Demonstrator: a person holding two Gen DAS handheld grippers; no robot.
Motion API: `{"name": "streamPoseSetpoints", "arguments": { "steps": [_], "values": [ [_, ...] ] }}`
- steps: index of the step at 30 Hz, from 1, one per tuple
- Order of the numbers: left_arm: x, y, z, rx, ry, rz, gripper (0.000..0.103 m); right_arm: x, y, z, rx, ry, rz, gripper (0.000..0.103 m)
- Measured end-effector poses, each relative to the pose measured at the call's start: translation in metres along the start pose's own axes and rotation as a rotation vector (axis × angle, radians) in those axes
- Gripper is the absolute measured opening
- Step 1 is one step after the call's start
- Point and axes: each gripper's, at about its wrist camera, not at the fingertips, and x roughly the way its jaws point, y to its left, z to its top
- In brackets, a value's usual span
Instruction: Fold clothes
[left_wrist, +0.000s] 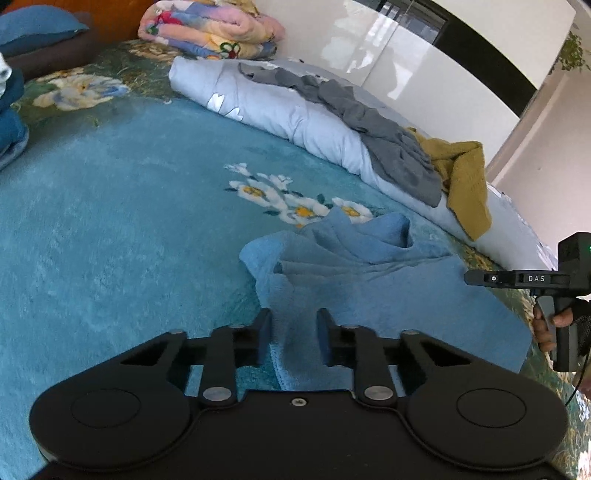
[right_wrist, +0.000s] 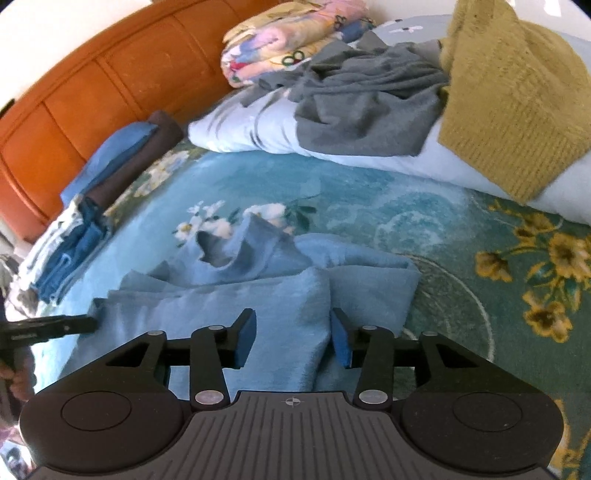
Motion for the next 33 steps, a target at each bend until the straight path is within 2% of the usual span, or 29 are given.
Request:
{"name": "streamPoseSetpoints", "arguments": {
  "steps": [3, 5, 8, 13, 15, 16, 17, 21, 27, 33],
  "values": [
    [-0.002, -0.004, 0.0, 0.027, -0.014, -0.001, 0.012, -0.003, 0.004, 0.0, -0.015, -0.017, 0.007, 0.039],
    [-0.001, -0.004, 0.0, 0.037, -0.007, 0.005, 0.012, -0.002, 0.008, 0.0, -0.037, 0.002, 0.014, 0.03],
    [0.002, -0.002, -0.001, 0.039, 0.007, 0.018, 0.012, 0.004, 0.008, 0.001, -0.052, 0.061, -0.013, 0.025],
    [0.005, -0.001, -0.004, 0.027, 0.01, 0.008, 0.012, 0.006, -0.002, 0.0, 0.02, 0.056, -0.004, 0.018],
    [0.005, -0.004, -0.004, 0.04, 0.005, 0.017, 0.011, 0.005, -0.001, 0.0, 0.028, 0.051, -0.013, 0.01],
    [0.005, -0.006, -0.004, 0.047, 0.003, 0.024, 0.004, 0.005, 0.0, -0.001, 0.028, 0.049, -0.014, 0.009],
    [0.004, -0.008, -0.004, 0.054, 0.001, 0.031, 0.003, 0.005, 0.001, -0.001, 0.032, 0.051, -0.011, 0.007],
    [-0.005, -0.013, -0.002, 0.038, -0.034, 0.035, 0.001, -0.004, 0.008, -0.004, 0.051, 0.01, -0.034, 0.006],
    [-0.018, -0.023, 0.023, 0.058, -0.11, 0.012, 0.001, -0.032, 0.016, 0.009, 0.047, -0.122, -0.021, 0.006],
    [0.002, -0.028, 0.059, 0.091, -0.145, 0.04, 0.001, -0.033, 0.01, 0.036, 0.033, -0.191, -0.061, 0.006]
  ]
}}
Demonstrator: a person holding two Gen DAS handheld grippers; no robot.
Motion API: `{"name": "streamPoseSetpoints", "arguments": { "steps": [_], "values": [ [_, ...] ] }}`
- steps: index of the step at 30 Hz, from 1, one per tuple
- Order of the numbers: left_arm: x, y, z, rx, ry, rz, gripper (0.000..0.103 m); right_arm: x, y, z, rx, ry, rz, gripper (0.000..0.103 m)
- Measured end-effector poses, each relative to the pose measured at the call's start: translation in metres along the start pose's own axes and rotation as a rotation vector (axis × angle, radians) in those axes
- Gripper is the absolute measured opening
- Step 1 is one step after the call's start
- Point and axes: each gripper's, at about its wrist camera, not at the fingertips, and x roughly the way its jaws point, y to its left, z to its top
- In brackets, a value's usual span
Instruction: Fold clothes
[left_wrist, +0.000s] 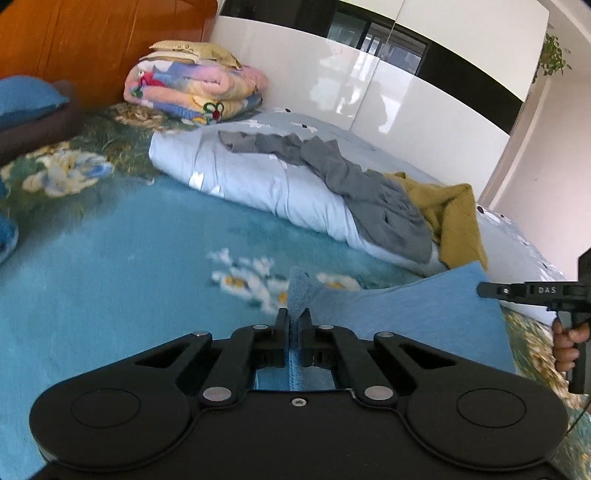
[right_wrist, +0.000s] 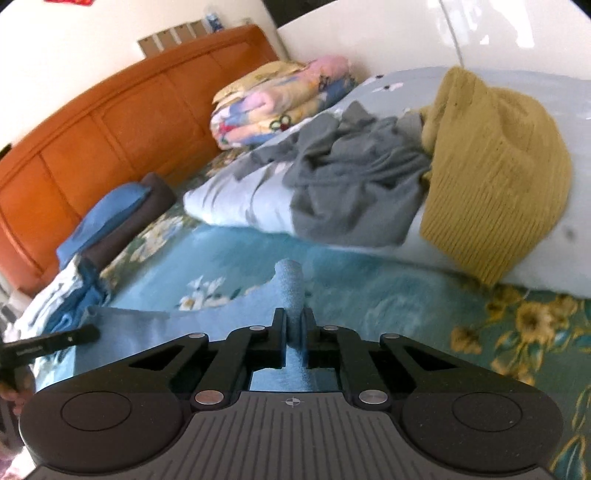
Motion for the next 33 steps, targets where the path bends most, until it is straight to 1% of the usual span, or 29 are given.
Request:
{"name": "streamPoseSetpoints", "arguments": {
  "steps": [4, 6, 10, 15, 20, 22, 23, 25, 27, 28, 29, 30, 31, 32, 33],
  "values": [
    [0.026, -0.002, 0.01, 0.04, 0.018, 0.023, 0.001, 0.02, -0.013, 0.004, 0.022, 0.014, -0.043, 0.006],
    [0.041, -0.002, 0.009, 0.062, 0.05, 0.045, 0.001, 0.033, -0.02, 0.002, 0.039, 0.038, -0.064, 0.006],
    [0.064, 0.009, -0.001, 0.06, 0.116, 0.085, 0.001, 0.052, -0.032, -0.008, 0.067, 0.085, -0.098, 0.006],
    [0.078, 0.023, -0.013, 0.04, 0.159, 0.11, 0.001, 0.062, -0.04, -0.019, 0.098, 0.117, -0.115, 0.006],
    [0.085, 0.027, -0.021, 0.04, 0.189, 0.129, 0.004, 0.069, -0.039, -0.023, 0.104, 0.143, -0.133, 0.006],
    [0.083, 0.027, -0.021, 0.028, 0.189, 0.126, 0.004, 0.069, -0.038, -0.023, 0.098, 0.154, -0.141, 0.006],
    [0.081, 0.028, -0.02, 0.021, 0.191, 0.129, 0.007, 0.069, -0.036, -0.022, 0.093, 0.159, -0.146, 0.007],
    [0.072, 0.027, -0.016, 0.01, 0.19, 0.133, 0.007, 0.066, -0.034, -0.019, 0.101, 0.162, -0.16, 0.008],
    [0.055, 0.026, -0.015, -0.008, 0.174, 0.127, 0.011, 0.053, -0.027, -0.016, 0.097, 0.136, -0.179, 0.014],
    [0.045, 0.025, -0.015, -0.014, 0.158, 0.128, 0.016, 0.042, -0.022, -0.015, 0.081, 0.109, -0.179, 0.016],
    [0.034, 0.023, -0.016, -0.025, 0.139, 0.129, 0.023, 0.03, -0.017, -0.014, 0.065, 0.081, -0.178, 0.018],
    [0.021, 0.021, -0.019, -0.04, 0.118, 0.13, 0.027, 0.018, -0.013, -0.016, 0.047, 0.057, -0.167, 0.025],
    [0.009, 0.02, -0.022, -0.055, 0.096, 0.131, 0.031, 0.005, -0.008, -0.018, 0.029, 0.033, -0.156, 0.029],
    [-0.003, 0.017, -0.027, -0.077, 0.08, 0.13, 0.032, -0.007, -0.002, -0.023, 0.011, 0.017, -0.158, 0.035],
    [-0.013, 0.014, -0.033, -0.104, 0.069, 0.127, 0.032, -0.019, 0.003, -0.028, -0.008, 0.001, -0.16, 0.036]
  ]
}}
